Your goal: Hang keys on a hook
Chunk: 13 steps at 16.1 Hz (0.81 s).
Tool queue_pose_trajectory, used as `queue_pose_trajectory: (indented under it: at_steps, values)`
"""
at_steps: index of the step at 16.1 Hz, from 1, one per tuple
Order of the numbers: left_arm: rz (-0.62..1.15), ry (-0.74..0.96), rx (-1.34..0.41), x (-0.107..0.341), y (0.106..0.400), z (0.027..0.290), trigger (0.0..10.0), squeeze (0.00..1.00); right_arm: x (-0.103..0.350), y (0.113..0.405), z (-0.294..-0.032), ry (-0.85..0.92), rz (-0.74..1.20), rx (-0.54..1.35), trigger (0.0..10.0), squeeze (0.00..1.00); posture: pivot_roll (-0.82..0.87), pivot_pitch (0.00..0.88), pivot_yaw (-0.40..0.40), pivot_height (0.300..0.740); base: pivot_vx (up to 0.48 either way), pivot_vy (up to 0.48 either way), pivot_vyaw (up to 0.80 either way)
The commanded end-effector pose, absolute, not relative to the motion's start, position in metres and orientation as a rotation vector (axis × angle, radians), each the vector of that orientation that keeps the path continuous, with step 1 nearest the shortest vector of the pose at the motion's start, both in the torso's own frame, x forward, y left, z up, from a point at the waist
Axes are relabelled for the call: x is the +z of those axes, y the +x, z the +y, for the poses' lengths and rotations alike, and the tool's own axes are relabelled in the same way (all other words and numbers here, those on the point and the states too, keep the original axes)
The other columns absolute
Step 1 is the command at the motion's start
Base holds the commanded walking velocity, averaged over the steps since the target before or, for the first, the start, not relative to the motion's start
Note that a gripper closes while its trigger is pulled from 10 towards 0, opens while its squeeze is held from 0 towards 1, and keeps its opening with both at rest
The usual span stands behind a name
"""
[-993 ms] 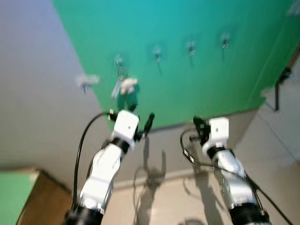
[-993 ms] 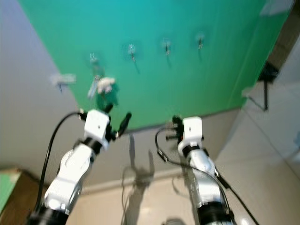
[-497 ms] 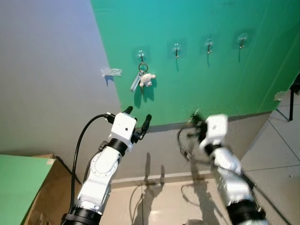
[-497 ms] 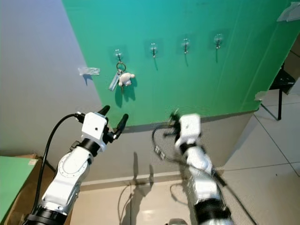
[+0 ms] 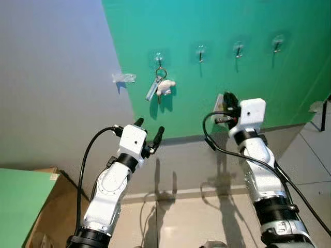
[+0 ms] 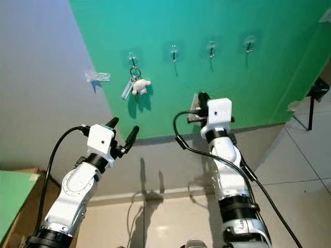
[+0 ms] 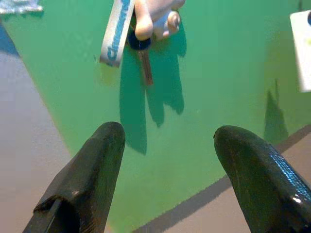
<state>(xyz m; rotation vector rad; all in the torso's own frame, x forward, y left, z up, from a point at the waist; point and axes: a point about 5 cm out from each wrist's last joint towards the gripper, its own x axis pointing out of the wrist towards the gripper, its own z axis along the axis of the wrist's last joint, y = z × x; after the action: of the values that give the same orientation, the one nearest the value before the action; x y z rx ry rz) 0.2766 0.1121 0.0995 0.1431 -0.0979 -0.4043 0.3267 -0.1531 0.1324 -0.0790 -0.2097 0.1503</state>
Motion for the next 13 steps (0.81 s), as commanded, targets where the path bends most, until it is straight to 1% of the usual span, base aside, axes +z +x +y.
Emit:
queue_pose_trajectory:
  at_steps: [1, 2, 3, 7, 8, 10, 13]
  values:
    - [-0.112, 0.157, -0.421, 0.101, 0.273, 0.111, 10.0, 0.0, 0.135, 0.328, -0.143, -0.064, -0.203, 0.192, 10.0, 0.0, -0.19, 0.019, 0.089, 0.736, 0.0, 0.0, 0.0]
    - [-0.115, 0.157, -0.423, 0.101, 0.272, 0.11, 10.0, 0.0, 0.135, 0.328, -0.141, -0.06, -0.198, 0.202, 10.0, 0.0, -0.19, 0.02, 0.089, 0.736, 0.0, 0.0, 0.0]
    - [-0.121, 0.153, -0.424, 0.102, 0.27, 0.109, 10.0, 0.0, 0.136, 0.327, -0.139, -0.048, -0.196, 0.218, 10.0, 0.0, -0.19, 0.024, 0.084, 0.736, 0.0, -0.33, 0.0]
    - [-0.13, 0.159, -0.426, 0.102, 0.267, 0.106, 10.0, 0.0, 0.137, 0.326, -0.136, -0.059, -0.184, 0.27, 10.0, 0.0, -0.2, 0.035, 0.074, 0.736, 0.0, -0.433, 0.0]
    - [-0.121, 0.14, -0.411, 0.1, 0.266, 0.106, 10.0, 0.0, 0.137, 0.325, -0.133, -0.053, -0.177, 0.296, 10.0, 0.0, -0.2, 0.037, 0.072, 0.736, 0.259, -0.401, 0.0]
    - [-0.113, 0.117, -0.401, 0.099, 0.266, 0.108, 10.0, 0.0, 0.139, 0.324, -0.131, -0.042, -0.179, 0.325, 10.0, 0.0, -0.19, 0.039, 0.07, 0.736, 0.0, 0.0, 0.0]
    - [-0.114, 0.127, -0.397, 0.1, 0.266, 0.108, 10.0, 0.0, 0.152, 0.325, -0.121, -0.017, -0.186, 0.417, 10.0, 0.0, -0.19, 0.042, 0.069, 0.736, 0.0, 0.0, 0.0]
